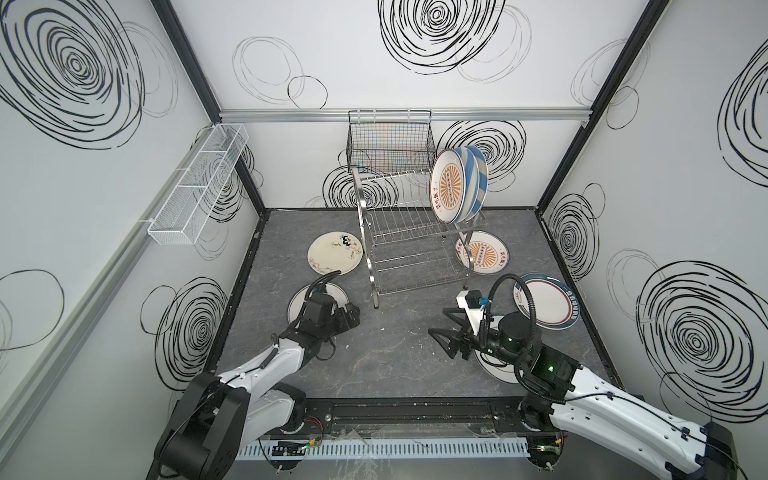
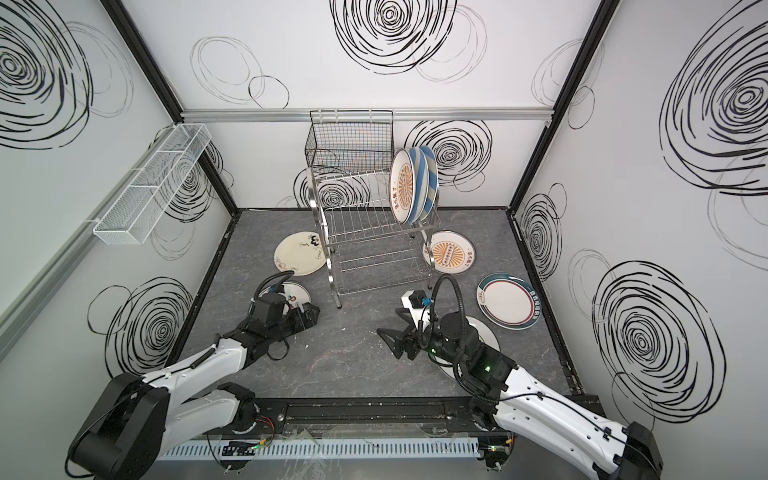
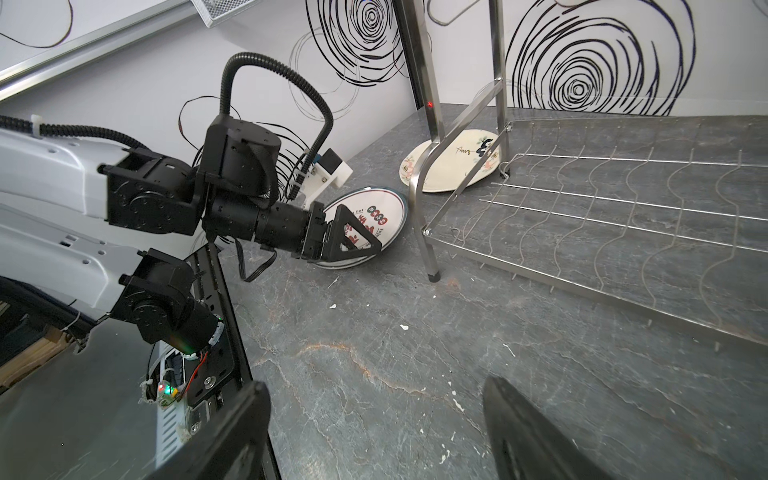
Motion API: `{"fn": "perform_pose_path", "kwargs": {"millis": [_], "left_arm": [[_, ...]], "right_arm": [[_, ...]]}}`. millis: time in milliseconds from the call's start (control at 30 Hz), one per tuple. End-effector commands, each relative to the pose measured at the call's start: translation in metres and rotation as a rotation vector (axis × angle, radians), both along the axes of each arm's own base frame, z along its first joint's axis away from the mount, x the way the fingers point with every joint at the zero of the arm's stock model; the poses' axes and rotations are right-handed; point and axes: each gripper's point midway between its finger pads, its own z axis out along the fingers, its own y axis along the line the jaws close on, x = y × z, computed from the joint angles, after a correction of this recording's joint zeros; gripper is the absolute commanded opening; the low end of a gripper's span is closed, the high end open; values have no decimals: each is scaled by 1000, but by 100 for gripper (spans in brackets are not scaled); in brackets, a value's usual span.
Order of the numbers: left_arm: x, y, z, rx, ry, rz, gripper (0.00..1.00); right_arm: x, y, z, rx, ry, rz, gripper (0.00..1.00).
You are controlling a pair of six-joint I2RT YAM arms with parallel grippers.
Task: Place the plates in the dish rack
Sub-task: 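Move the right gripper to the 'Enjoy The Moment' plate while the left gripper approaches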
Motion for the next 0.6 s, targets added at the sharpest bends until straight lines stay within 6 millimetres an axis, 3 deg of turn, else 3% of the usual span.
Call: {"fn": "perform_pose_path", "kwargs": {"millis": [0,200,467,567], "left_arm": [[-33,-14,-25,-48,129,8,96],[-47,-45,-19,-110,117,-36,96],[-54,-109,3,-164,75,-145,96],[-54,-122,5,-137,77,-179,96]], "right_arm": [[2,-5,-4,0,22,-26,86],[2,-6,-2,19,57,-19,86],[9,-10,-14,-2,120,-33,91],[12,-5,-23,-27,166,-25,91]]}}
